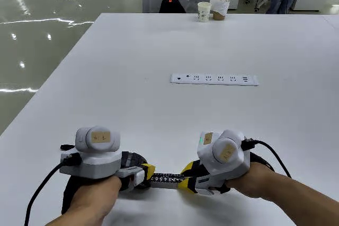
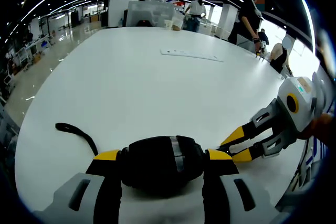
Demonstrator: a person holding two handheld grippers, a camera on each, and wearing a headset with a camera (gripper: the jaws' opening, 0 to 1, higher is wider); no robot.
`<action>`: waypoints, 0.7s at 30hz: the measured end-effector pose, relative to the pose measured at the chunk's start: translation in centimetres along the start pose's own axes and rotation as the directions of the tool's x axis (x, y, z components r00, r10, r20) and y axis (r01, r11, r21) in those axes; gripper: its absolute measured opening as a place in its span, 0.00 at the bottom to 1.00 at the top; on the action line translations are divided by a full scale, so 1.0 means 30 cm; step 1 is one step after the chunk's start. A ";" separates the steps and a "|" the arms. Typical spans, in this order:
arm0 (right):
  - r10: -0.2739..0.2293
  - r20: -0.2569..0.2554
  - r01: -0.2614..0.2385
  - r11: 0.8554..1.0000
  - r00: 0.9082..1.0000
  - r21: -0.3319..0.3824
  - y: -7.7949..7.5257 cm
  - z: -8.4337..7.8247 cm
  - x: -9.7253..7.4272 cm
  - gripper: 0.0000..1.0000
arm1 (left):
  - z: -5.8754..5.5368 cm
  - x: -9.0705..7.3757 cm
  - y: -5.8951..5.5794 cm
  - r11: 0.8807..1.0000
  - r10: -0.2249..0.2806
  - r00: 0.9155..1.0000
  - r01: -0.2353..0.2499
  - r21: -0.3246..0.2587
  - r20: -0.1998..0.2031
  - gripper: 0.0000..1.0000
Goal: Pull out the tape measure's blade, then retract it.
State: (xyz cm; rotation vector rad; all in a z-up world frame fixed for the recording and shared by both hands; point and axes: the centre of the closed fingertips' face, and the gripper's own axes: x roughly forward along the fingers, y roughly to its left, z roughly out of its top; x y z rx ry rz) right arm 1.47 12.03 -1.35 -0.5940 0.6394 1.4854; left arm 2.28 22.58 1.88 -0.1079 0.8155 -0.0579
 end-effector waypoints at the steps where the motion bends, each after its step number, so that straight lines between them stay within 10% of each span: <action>1: 0.000 0.001 0.000 1.000 1.000 -0.001 0.000 0.002 0.003 0.10 | 0.000 0.000 0.000 1.000 0.000 1.000 0.000 0.000 0.000 0.57; 21: 0.015 0.021 -0.015 1.000 1.000 -0.012 0.013 0.068 0.070 0.10 | -0.001 -0.002 0.000 1.000 -0.011 1.000 0.011 -0.010 -0.001 0.57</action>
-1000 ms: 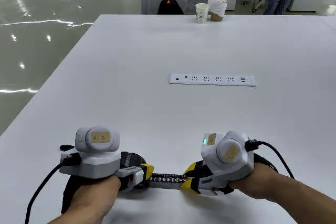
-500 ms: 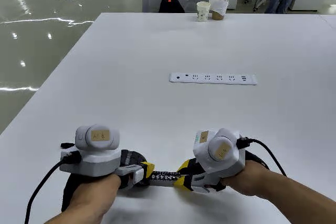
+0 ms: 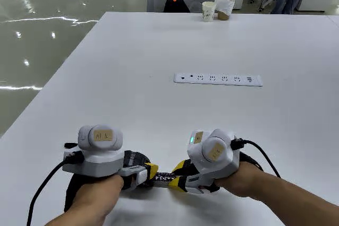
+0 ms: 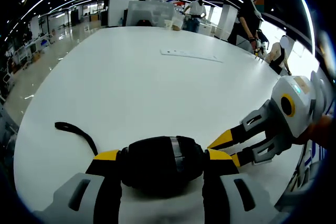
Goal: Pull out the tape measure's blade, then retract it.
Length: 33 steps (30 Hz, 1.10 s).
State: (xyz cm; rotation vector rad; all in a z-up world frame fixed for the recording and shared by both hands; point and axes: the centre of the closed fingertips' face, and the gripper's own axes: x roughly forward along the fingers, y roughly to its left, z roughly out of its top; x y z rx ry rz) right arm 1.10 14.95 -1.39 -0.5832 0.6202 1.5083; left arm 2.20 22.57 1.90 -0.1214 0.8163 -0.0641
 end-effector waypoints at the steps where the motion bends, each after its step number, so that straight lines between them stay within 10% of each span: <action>1: 0.001 0.002 -0.001 1.000 1.000 0.000 0.000 0.004 0.005 0.10 | 0.000 0.000 0.001 1.000 -0.001 1.000 0.001 -0.001 0.000 0.57; 33: -0.007 0.003 0.008 0.999 1.000 -0.043 0.016 0.060 0.062 0.11 | -0.004 0.006 0.001 0.999 -0.033 0.999 0.032 -0.030 -0.019 0.59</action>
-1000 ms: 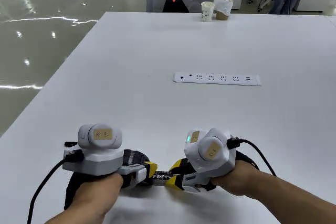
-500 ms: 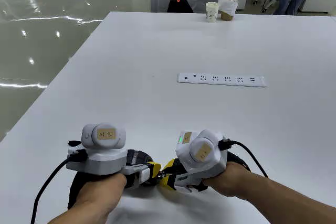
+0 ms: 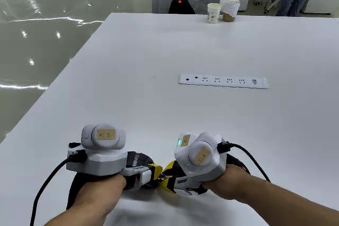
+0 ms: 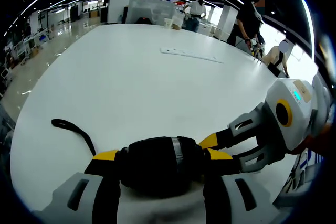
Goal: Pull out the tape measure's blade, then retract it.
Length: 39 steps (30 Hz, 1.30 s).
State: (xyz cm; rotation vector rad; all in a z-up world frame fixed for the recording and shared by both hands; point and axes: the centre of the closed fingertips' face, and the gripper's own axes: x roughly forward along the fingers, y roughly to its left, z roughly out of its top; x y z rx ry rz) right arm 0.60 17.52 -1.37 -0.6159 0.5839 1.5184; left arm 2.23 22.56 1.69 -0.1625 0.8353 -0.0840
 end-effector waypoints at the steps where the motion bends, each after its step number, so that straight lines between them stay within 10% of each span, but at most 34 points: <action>1: -0.001 -0.002 0.001 1.000 1.000 -0.003 0.000 0.000 0.000 0.12 | -0.001 0.000 -0.001 1.000 0.000 1.000 0.000 -0.002 -0.001 0.60; 39: -0.064 -0.020 0.065 0.997 0.998 0.038 -0.022 -0.069 -0.102 0.27 | -0.002 -0.028 0.011 1.000 -0.019 1.000 0.019 0.009 0.011 0.62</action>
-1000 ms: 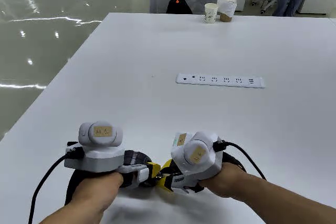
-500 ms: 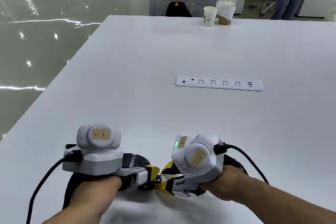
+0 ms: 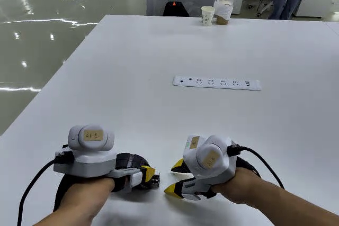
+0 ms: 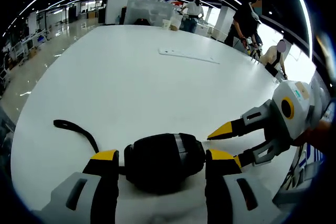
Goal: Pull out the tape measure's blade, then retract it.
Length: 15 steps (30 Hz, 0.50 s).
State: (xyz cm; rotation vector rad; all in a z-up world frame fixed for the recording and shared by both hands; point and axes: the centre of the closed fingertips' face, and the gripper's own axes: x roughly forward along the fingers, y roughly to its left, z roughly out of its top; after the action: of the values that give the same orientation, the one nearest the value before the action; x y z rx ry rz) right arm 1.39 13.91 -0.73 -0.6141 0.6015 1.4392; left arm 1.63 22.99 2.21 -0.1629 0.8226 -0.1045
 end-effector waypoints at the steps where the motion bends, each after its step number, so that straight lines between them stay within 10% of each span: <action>1: -0.006 0.002 0.006 1.000 1.000 0.007 -0.002 -0.006 -0.008 0.27 | -0.002 -0.002 0.001 1.000 -0.002 1.000 0.002 0.003 0.001 0.63; 15: -0.061 0.032 0.059 0.995 0.998 0.076 -0.009 -0.056 -0.104 0.35 | -0.029 -0.032 -0.001 0.998 -0.035 0.999 0.034 0.059 0.020 0.69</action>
State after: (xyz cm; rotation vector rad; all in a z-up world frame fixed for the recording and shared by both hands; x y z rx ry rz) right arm 1.50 10.53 0.28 -0.5433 0.6026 1.3623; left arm 0.34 23.00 2.34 -0.1224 0.7947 -0.1593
